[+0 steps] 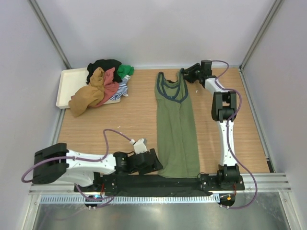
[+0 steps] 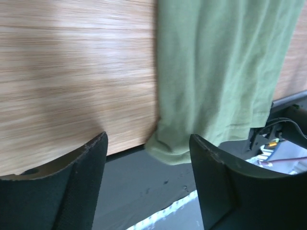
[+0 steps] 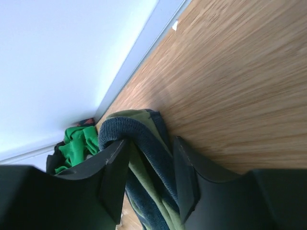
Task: Fold and stack the tank tops
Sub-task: Fold the tank top
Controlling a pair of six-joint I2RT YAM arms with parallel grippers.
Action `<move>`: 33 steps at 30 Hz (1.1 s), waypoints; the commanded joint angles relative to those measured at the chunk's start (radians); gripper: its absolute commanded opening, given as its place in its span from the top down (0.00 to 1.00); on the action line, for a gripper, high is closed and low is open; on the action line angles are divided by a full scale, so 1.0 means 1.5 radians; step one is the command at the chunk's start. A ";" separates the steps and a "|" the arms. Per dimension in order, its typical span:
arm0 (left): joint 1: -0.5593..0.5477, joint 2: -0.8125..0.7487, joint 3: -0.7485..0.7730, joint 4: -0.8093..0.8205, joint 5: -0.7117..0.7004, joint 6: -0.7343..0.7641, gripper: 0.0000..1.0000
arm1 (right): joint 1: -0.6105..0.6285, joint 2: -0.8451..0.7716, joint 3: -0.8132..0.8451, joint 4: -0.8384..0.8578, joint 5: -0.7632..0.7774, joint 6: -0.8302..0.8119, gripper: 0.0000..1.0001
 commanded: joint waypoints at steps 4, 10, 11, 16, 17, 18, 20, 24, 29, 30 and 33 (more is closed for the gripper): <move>0.053 -0.119 -0.036 -0.114 -0.043 0.050 0.29 | -0.003 -0.120 -0.019 -0.105 0.077 -0.133 0.48; 0.210 -0.203 -0.020 -0.122 0.013 0.180 0.28 | -0.004 -0.246 -0.162 -0.106 0.120 -0.211 0.35; 0.234 -0.206 -0.006 -0.123 0.022 0.221 0.28 | -0.004 -0.283 -0.195 -0.114 0.123 -0.234 0.32; 0.356 -0.151 0.062 -0.082 0.090 0.318 0.23 | -0.004 -0.433 -0.424 -0.088 0.076 -0.282 0.37; 0.370 -0.131 0.072 -0.071 0.105 0.330 0.23 | -0.004 -0.454 -0.457 -0.083 0.066 -0.286 0.39; 0.401 -0.111 0.081 -0.049 0.122 0.343 0.23 | -0.003 -0.495 -0.489 -0.082 0.058 -0.298 0.40; 0.433 -0.039 0.105 0.014 0.206 0.351 0.24 | -0.004 -0.529 -0.570 -0.093 0.045 -0.319 0.43; 0.502 0.083 0.157 0.103 0.297 0.353 0.27 | -0.004 -0.596 -0.672 -0.105 0.028 -0.367 0.44; 0.506 0.200 0.283 0.096 0.294 0.388 0.26 | 0.001 -0.654 -0.748 -0.154 0.064 -0.416 0.42; 0.506 0.237 0.299 0.096 0.295 0.391 0.26 | 0.004 -0.661 -0.757 -0.161 0.086 -0.420 0.41; 0.506 0.288 0.359 0.089 0.287 0.400 0.32 | 0.013 -0.670 -0.774 -0.163 0.104 -0.424 0.40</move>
